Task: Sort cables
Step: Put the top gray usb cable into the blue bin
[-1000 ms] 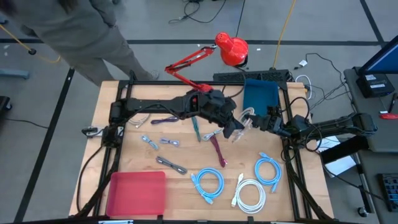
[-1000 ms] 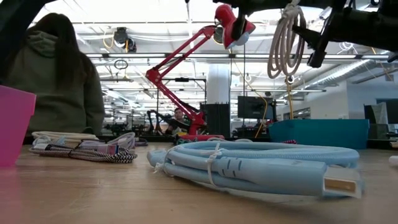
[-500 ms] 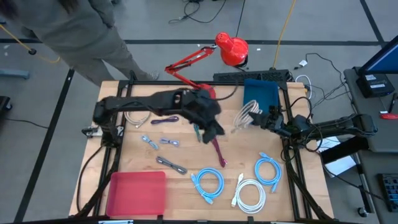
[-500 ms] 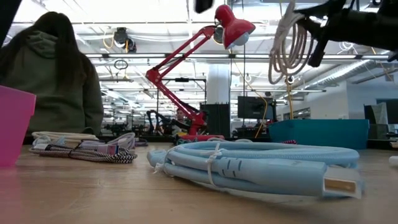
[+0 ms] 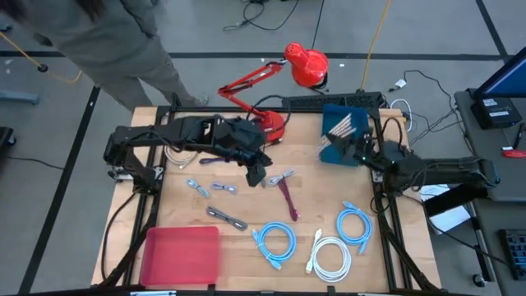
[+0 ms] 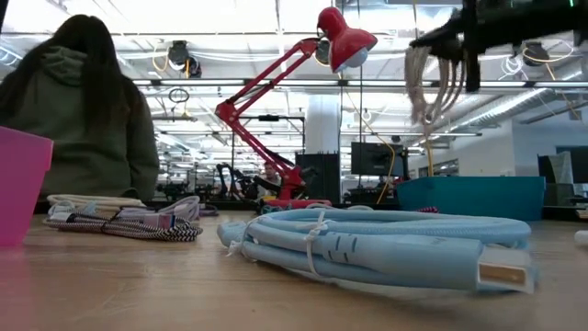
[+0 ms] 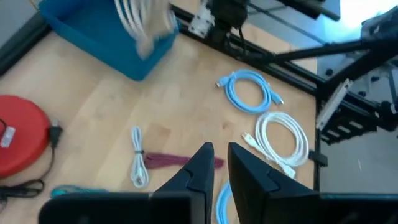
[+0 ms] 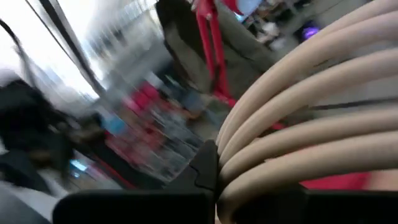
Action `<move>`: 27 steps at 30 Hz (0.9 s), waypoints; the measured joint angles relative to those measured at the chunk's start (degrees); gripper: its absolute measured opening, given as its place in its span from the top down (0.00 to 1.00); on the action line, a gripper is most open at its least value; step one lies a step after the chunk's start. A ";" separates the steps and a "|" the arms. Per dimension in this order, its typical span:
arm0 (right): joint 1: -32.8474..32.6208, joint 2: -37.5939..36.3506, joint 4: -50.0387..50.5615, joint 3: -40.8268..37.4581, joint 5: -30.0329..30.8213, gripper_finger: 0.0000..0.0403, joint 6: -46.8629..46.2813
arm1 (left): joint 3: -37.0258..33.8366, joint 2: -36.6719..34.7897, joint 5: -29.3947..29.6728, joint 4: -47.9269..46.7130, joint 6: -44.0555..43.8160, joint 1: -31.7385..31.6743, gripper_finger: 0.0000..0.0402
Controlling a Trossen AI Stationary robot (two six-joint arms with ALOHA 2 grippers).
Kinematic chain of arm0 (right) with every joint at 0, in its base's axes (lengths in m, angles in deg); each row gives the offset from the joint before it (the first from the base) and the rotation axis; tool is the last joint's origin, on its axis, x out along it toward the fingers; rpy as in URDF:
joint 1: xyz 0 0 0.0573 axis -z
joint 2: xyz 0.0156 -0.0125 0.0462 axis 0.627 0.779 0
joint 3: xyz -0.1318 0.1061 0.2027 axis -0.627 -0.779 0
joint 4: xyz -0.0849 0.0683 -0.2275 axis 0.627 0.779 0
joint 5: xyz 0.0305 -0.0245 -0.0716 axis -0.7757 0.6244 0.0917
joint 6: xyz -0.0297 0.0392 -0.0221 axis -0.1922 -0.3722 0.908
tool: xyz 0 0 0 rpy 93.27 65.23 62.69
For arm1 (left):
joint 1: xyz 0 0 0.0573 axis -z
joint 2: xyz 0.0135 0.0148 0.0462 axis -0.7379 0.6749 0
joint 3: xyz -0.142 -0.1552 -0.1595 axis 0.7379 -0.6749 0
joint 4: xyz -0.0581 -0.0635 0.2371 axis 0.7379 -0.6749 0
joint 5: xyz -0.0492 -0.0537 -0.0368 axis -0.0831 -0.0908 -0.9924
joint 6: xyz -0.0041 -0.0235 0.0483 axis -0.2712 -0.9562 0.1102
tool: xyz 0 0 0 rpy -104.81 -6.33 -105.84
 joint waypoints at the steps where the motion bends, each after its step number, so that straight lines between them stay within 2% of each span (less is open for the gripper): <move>1: 0.45 -0.05 8.44 4.49 0.29 0.98 3.63 | 0.00 0.37 0.32 -0.14 -0.34 0.43 0.89; 6: 2.78 3.26 48.48 24.89 8.72 0.98 15.41 | -0.08 1.47 2.45 -0.34 -0.82 2.03 0.90; 9: 5.91 6.49 67.04 31.31 8.28 0.98 13.41 | -0.10 1.66 4.31 -1.08 -1.44 2.61 0.90; 11: 7.72 8.60 73.85 31.61 5.35 0.98 11.12 | -0.10 2.05 4.72 -0.52 -1.48 2.81 0.90; 14: 9.27 12.36 74.13 29.13 -0.65 0.98 10.89 | -0.11 2.31 4.72 -0.50 -1.48 2.81 0.90; 18: 9.88 19.45 67.65 25.26 -7.95 0.98 14.89 | -0.08 2.77 4.83 0.01 -1.50 2.78 0.90; 23: 9.83 28.92 67.29 23.97 -7.90 0.98 19.19 | -0.11 2.84 5.02 -0.11 -2.12 3.09 0.90; 27: 9.84 32.08 66.39 23.97 -7.77 0.98 20.18 | -0.11 2.88 7.16 -0.19 -2.80 4.42 0.90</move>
